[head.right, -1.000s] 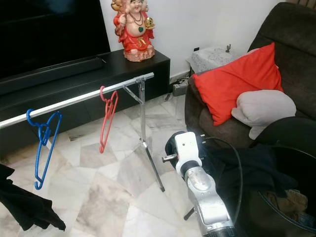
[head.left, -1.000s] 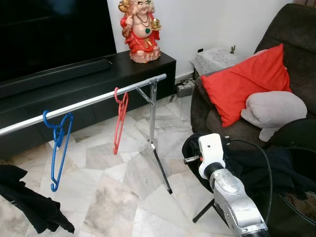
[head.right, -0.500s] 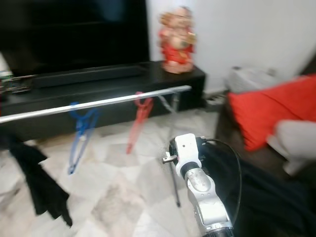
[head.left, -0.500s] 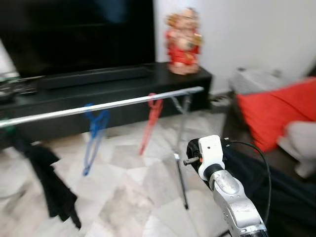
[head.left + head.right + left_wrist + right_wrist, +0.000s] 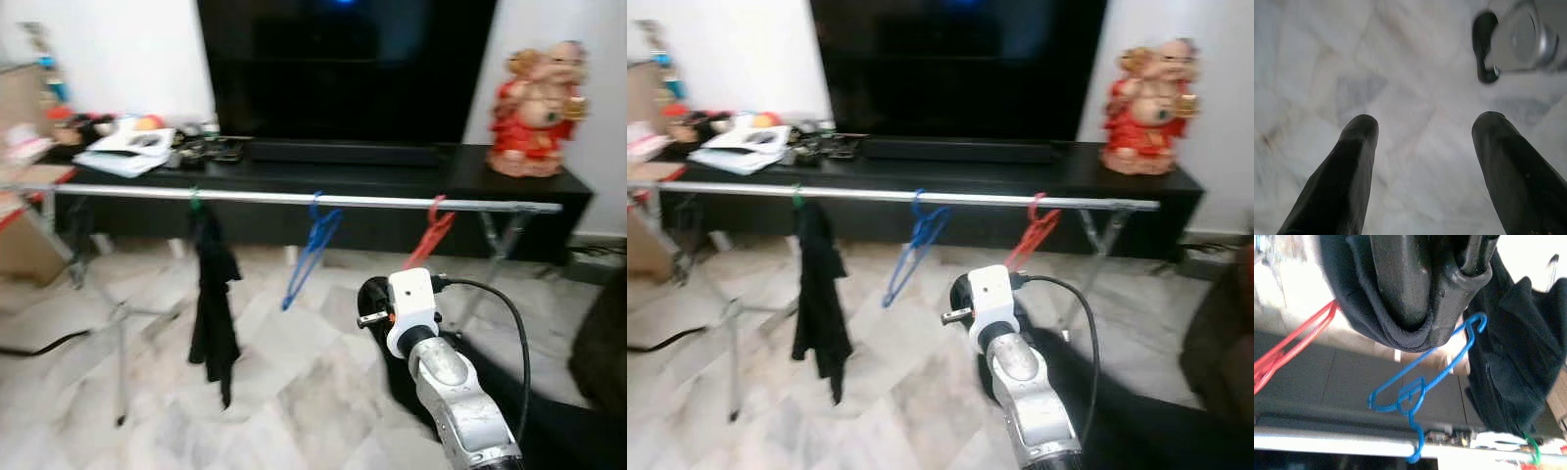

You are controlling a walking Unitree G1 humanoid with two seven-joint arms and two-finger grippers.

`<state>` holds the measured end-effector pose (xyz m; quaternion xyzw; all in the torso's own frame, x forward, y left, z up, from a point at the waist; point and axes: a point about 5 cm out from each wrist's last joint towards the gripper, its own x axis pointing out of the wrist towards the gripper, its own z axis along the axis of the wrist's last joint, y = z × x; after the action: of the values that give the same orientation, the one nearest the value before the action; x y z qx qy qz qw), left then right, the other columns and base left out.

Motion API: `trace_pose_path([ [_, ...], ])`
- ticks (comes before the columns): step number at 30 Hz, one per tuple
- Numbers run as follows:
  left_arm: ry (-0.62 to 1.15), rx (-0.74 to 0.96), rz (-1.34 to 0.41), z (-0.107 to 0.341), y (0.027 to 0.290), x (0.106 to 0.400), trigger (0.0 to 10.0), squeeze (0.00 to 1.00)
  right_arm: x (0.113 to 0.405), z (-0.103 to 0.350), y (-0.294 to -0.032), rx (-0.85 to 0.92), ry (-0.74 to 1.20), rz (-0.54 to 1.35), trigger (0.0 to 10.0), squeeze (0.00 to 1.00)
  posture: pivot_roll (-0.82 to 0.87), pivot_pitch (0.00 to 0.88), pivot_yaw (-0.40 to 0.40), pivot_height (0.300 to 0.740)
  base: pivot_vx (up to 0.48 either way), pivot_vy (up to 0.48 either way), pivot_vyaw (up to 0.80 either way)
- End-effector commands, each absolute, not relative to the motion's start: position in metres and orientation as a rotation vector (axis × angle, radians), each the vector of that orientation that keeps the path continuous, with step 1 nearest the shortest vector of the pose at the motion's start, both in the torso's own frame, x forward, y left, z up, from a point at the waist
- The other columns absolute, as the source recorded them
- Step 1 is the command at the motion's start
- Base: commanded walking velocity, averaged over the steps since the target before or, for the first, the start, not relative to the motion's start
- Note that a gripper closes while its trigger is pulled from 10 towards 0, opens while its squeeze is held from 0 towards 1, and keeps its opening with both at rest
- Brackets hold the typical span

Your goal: Hang hanger

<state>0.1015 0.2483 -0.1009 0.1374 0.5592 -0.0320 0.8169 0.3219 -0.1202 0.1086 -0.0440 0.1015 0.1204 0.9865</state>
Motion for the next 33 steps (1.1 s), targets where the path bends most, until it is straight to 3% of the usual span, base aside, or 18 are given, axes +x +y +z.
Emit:
trace_pose_path([
  [1, 1.17, 0.329, -0.077, -0.099, 0.25, 0.107, 10.0, 0.0, 0.326, 0.109, -0.125, -0.046, 0.22, 0.188, 10.0, 0.0, 0.05, 0.0, 0.029, 0.74, 0.0, 0.0, 0.0],
  [4, 1.111, 0.392, -0.095, -0.096, 0.249, 0.113, 10.0, 0.0, 0.33, 0.088, -0.145, 0.026, 0.372, 0.022, 10.0, 0.0, 0.06, 0.0, 0.022, 0.74, 0.0, 0.0, 0.0],
  [8, 1.032, 0.474, -0.151, -0.092, 0.245, 0.127, 10.0, 0.0, 0.33, 0.08, -0.162, 0.137, 0.414, -0.131, 10.0, 0.0, 0.07, 0.0, 0.02, 0.74, 0.0, 0.0, 0.0],
  [9, 0.943, 0.488, -0.192, -0.083, 0.237, 0.155, 10.0, 0.0, 0.329, 0.079, -0.167, 0.188, 0.416, -0.194, 10.0, 0.0, 0.08, 0.0, 0.023, 0.74, 0.0, 0.0, 0.0],
  [10, 0.943, 0.488, -0.192, -0.083, 0.237, 0.155, 10.0, 0.0, 0.329, 0.079, -0.167, 0.188, 0.416, -0.194, 10.0, 0.0, 0.08, 0.0, 0.023, 0.74, 0.0, 0.0, 0.0],
  [11, 0.807, 0.532, -0.237, -0.06, 0.231, 0.204, 10.0, 0.0, 0.327, 0.075, -0.177, 0.296, 0.439, -0.299, 10.0, 0.0, 0.07, 0.0, 0.031, 0.74, 0.0, 0.0, 0.0],
  [13, 0.735, 0.564, -0.258, -0.045, 0.23, 0.226, 10.0, 0.0, 0.326, 0.072, -0.182, 0.36, 0.452, -0.357, 10.0, 0.0, 0.07, 0.0, 0.034, 0.74, 0.0, 0.0, 0.0],
  [17, 0.624, 0.603, -0.289, -0.025, 0.228, 0.251, 10.0, 0.0, 0.326, 0.071, -0.172, 0.363, 0.469, -0.296, 10.0, 0.0, 0.06, 0.0, 0.05, 0.74, 0.0, 0.0, 0.0],
  [22, 0.421, 0.587, -0.368, 0.014, 0.206, 0.293, 10.0, 0.0, 0.327, 0.068, -0.159, 0.35, 0.502, -0.249, 10.0, 0.0, 0.06, 0.005, 0.055, 0.74, 0.0, 0.0, 0.0],
  [25, 0.377, 0.571, -0.43, 0.026, 0.197, 0.302, 10.0, 0.0, 0.329, 0.07, -0.158, 0.367, 0.506, -0.26, 10.0, 0.0, 0.06, 0.005, 0.055, 0.74, 0.0, 0.0, 0.0],
  [29, 0.363, 0.489, -0.698, 0.041, 0.171, 0.309, 10.0, 0.0, 0.337, 0.085, -0.149, 0.442, 0.507, -0.227, 10.0, 0.0, 0.06, 0.016, 0.061, 0.74, 0.0, 0.0, 0.0],
  [33, 0.34, 0.427, -0.762, 0.051, 0.162, 0.313, 10.0, 0.0, 0.341, 0.1, -0.143, 0.434, 0.466, -0.182, 10.0, 0.0, 0.06, 0.017, 0.061, 0.74, 0.0, 0.0, 0.0],
])
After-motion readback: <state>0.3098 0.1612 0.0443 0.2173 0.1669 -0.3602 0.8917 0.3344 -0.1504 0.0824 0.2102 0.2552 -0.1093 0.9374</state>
